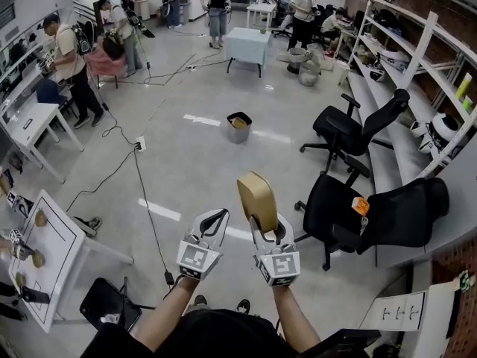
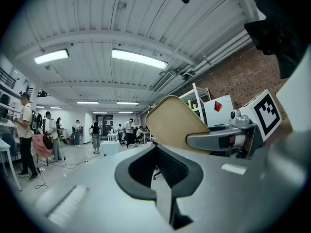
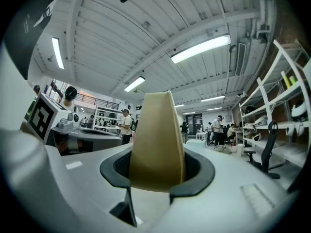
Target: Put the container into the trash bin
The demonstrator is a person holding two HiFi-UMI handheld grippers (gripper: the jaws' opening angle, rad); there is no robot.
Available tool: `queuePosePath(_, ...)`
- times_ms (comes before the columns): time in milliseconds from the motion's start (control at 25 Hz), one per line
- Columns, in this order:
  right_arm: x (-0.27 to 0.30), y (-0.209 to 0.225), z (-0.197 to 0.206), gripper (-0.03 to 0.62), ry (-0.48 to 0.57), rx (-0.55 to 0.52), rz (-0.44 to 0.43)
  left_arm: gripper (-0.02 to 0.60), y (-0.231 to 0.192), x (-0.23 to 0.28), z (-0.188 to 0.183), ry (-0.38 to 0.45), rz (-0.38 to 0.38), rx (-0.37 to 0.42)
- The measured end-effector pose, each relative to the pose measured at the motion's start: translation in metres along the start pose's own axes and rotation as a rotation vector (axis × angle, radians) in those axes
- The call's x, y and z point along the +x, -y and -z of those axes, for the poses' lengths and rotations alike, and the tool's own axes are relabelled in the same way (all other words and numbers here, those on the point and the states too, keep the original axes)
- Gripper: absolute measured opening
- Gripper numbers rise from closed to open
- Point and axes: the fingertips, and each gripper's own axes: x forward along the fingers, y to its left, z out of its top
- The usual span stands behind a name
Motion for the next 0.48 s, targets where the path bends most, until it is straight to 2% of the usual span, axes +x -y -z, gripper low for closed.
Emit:
queuePosePath(240,0.002,0.017,0.028,0.196,-0.038,0.076,-0.017,0.003,0.012,0.004,0.019,-0.044,-0.029,-0.023)
queuePosePath(480,0.035,0.029,0.041,0.196,-0.083,0.083,-0.004,0.003,-0.014,0.028,0.034,-0.051,-0.027,-0.056)
